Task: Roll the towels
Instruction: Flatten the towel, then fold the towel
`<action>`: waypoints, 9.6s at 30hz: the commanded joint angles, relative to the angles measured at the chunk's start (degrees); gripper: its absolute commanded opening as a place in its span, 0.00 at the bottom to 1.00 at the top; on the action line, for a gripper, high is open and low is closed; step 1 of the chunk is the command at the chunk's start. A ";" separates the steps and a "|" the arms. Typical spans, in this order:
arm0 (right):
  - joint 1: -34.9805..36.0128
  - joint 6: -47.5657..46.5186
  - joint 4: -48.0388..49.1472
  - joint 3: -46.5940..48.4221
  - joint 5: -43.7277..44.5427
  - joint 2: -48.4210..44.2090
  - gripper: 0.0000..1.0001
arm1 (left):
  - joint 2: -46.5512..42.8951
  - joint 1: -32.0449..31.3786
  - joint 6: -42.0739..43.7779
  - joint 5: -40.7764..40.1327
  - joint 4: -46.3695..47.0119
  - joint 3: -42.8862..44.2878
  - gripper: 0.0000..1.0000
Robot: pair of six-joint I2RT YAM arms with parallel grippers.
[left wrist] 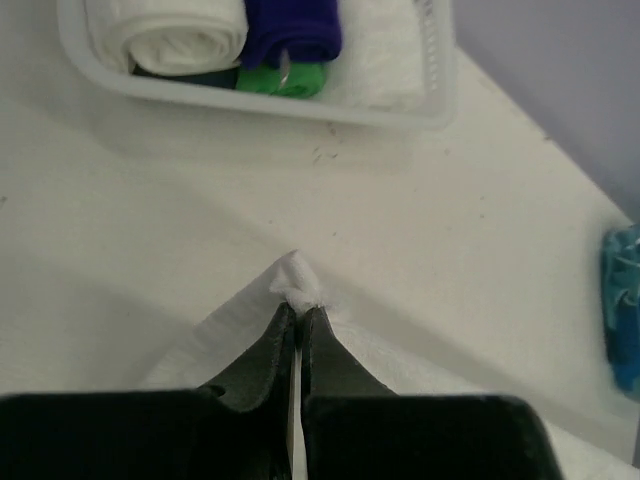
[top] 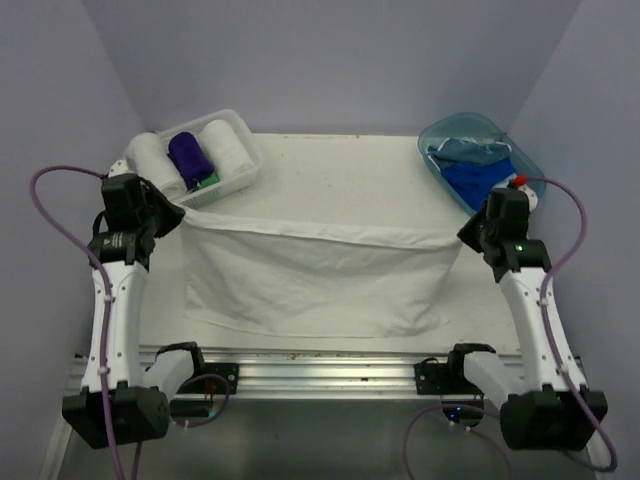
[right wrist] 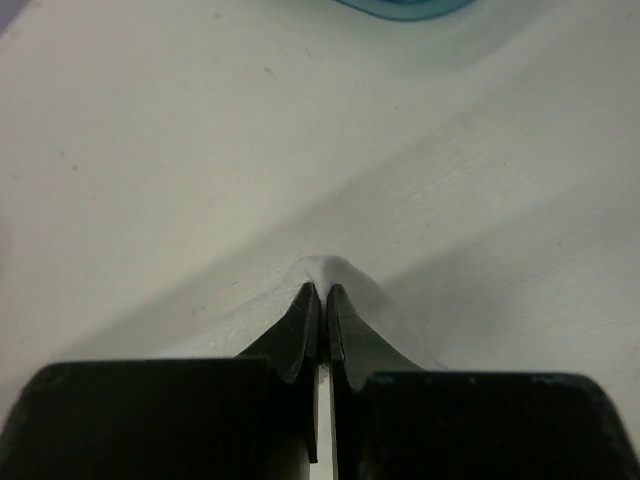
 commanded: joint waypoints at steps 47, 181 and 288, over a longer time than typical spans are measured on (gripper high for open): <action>1.89 -5.25 12.82 4.28 1.88 33.27 0.00 | 18.86 -1.34 2.44 3.44 3.40 -10.60 0.00; 12.00 -2.35 9.14 -14.81 1.00 23.16 0.28 | 34.59 1.91 0.33 -5.36 7.26 -12.63 0.38; 13.49 -2.62 21.78 -9.45 -14.91 41.93 0.56 | 29.58 5.69 4.64 -7.55 3.31 -15.09 0.58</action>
